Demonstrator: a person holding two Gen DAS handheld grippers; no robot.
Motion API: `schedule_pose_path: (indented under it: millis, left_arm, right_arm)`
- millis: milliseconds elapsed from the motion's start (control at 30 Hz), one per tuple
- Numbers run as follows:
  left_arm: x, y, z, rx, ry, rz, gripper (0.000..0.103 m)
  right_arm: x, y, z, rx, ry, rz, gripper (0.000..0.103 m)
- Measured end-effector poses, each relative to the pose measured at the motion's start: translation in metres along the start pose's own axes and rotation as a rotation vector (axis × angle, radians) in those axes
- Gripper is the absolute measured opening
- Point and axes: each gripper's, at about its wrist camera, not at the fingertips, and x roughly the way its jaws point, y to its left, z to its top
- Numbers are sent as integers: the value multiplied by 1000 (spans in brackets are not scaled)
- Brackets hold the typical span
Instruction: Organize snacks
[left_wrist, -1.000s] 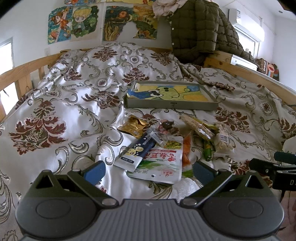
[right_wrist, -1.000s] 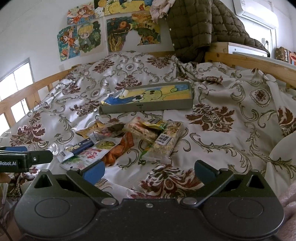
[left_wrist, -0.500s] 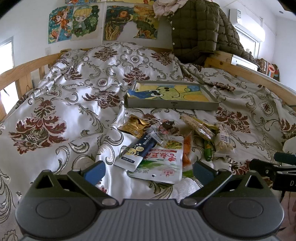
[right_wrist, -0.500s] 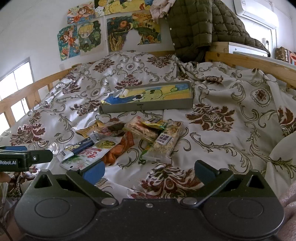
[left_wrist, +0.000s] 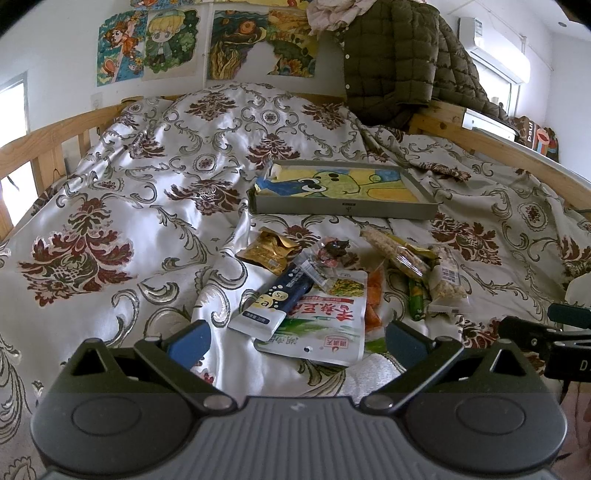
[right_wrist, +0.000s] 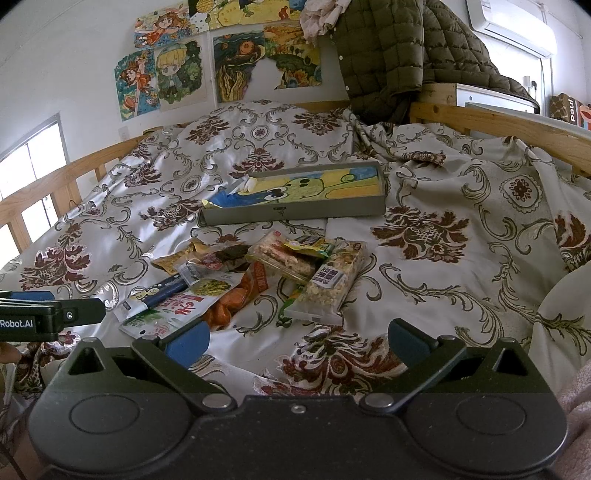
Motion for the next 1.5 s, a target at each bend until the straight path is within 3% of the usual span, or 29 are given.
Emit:
schedule_pose_path:
  millis: [1033,1300,1367,1500]
  left_arm:
    - [5,6,4,-20,16,32,103]
    - [19,4,14,-50,19,71,103]
    - [23,1,17,-41,15,78,103]
    - [35,-7,25,-30,11,66,103]
  right_arm:
    - [9,2,1,-11,18,18,102]
    - [26,12,18,-165,-20,-34,102]
    - [33,4,24,-186,-21,15,102]
    - [49,-14,34,-105,43,80,102]
